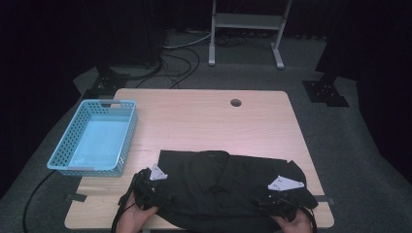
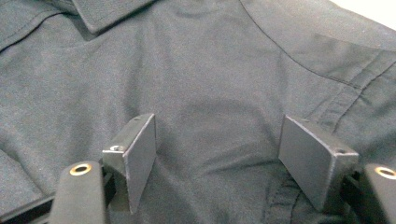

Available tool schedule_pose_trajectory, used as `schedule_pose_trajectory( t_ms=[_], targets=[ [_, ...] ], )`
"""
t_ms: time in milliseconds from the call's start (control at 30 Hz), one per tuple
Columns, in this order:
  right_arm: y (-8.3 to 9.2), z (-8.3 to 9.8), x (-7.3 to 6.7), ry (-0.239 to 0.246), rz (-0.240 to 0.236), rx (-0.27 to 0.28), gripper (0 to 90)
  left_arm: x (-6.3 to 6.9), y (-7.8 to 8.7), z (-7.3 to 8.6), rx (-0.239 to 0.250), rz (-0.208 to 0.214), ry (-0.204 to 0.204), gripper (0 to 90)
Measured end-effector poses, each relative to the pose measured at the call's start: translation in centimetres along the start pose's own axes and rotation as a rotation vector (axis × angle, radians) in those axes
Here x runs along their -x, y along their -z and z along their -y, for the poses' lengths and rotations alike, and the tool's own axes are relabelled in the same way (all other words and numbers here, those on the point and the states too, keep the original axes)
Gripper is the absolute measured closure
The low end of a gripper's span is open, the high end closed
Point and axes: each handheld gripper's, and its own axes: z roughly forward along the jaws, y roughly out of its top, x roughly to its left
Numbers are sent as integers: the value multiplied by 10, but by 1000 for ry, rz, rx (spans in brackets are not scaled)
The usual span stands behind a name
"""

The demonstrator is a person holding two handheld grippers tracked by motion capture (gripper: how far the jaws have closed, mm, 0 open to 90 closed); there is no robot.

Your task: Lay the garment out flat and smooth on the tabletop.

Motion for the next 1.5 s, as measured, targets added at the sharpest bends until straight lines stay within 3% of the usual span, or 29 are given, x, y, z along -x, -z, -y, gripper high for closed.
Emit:
schedule_pose_trajectory(
  t_ms=[67,133,233,367,600,733,900,933,1133,1500],
  targets=[
    [0,-4,1,3,-7,-29,278,2,3,-3,24,20,-12,150],
    [-2,-10,2,7,-8,-59,277,4,6,-9,45,11,-31,150],
    [-5,-22,4,13,-5,-48,277,3,6,-20,57,3,-50,150],
    [-13,-42,6,31,-7,-43,281,-2,-6,-33,43,16,-62,151],
    [-38,-70,10,95,-35,-118,361,-2,-27,-46,12,57,-77,217],
    [-49,-74,12,101,-58,-152,438,-1,-30,-50,-9,56,-99,261],
    [-49,-72,8,111,-85,-134,613,4,-31,-53,-46,45,-155,324],
    [-49,-71,7,119,-89,-126,650,4,-31,-53,-45,48,-157,381],
    [-47,-68,2,126,-101,-103,812,8,-29,-53,-46,59,-173,500],
    [-41,-69,-1,137,-91,-93,875,15,-26,-54,-56,21,-203,770]
  ],
)
